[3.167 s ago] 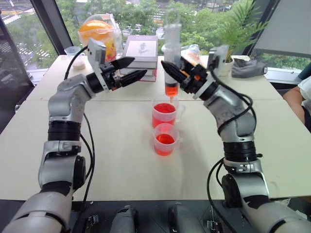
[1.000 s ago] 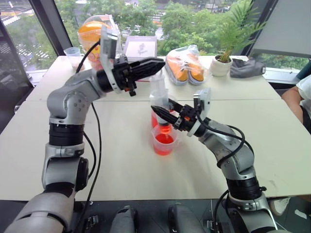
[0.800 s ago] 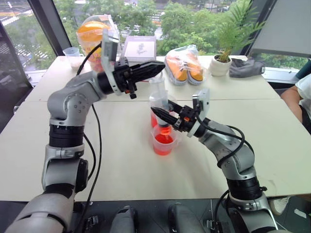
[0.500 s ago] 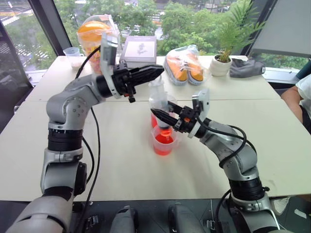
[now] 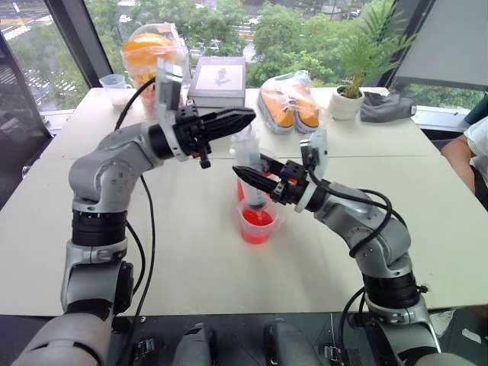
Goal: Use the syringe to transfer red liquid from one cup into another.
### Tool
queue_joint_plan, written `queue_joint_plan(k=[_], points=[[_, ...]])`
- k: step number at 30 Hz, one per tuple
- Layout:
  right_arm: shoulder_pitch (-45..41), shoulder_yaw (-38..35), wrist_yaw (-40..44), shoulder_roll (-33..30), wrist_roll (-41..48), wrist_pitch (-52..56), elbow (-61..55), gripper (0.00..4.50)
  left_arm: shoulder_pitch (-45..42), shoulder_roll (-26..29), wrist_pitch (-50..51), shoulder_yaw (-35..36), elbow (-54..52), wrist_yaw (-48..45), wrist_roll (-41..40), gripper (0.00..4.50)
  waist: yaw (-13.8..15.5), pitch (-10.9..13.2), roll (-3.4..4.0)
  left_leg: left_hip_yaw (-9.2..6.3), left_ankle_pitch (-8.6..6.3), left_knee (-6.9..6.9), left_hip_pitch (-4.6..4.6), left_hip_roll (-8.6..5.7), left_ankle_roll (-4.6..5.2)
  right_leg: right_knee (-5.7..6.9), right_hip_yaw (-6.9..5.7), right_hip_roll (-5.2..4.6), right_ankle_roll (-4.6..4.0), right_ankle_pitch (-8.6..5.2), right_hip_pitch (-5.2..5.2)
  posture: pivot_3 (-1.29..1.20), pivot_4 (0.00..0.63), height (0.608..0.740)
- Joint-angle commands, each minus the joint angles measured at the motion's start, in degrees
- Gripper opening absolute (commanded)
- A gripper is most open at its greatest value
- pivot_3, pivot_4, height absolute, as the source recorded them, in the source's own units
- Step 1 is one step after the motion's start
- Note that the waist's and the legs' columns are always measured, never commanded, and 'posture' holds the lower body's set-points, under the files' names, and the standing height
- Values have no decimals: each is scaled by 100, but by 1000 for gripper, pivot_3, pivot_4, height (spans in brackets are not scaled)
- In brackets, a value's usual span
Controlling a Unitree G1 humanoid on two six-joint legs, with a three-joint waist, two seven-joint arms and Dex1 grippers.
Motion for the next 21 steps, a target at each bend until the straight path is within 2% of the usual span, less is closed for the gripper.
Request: queue_joint_plan(k=[1, 11, 13, 14, 15, 20, 21], points=[[-569, -662, -294, 90, 337, -287, -540, 1384, 216, -22, 268, -482, -174, -152, 33, 47, 0, 0, 0, 0, 0, 0, 0, 0, 0, 0, 0, 0, 0, 0, 0, 0, 150, 740], [-563, -650, -385, -2, 535, -95, -545, 1384, 4, 48, 299, -283, -67, -41, -40, 47, 1, 0, 0, 0, 0, 0, 0, 0, 0, 0, 0, 0, 0, 0, 0, 0, 150, 740], [-447, -583, -348, -3, 547, -86, -523, 1384, -61, 106, 319, -162, -38, 3, -86, 902, -1, 0, 0, -1, 0, 0, -1, 0, 0, -1, 0, 0, 0, 0, 0, 0, 150, 740], [-391, -540, -338, 2, 544, -89, -510, 1384, -83, 141, 342, -103, -29, 24, -109, 1105, -1, 0, 0, 0, 0, 0, -1, 0, 0, -1, 0, 0, 0, 0, 0, 0, 150, 740], [-350, -515, -336, 11, 545, -79, -512, 1384, -91, 173, 355, -66, -31, 39, -128, 1505, 0, 0, 0, 0, 0, 0, -1, 0, 0, 0, 0, 0, 0, 0, 0, 0, 150, 740], [-197, -407, -340, 33, 502, -3, -532, 1384, -125, 424, 213, 180, 35, 90, -30, 4054, -19, 0, 0, -1, 0, -1, 0, 1, 0, -1, 0, 2, 0, 0, -1, 0, 150, 740], [-176, -404, -347, 32, 500, 16, -527, 1384, -153, 483, 192, 264, 91, 118, -27, 4445, -19, 0, 0, -1, 0, -2, 0, 2, 0, 0, 0, 2, 0, 0, -2, 0, 150, 740]])
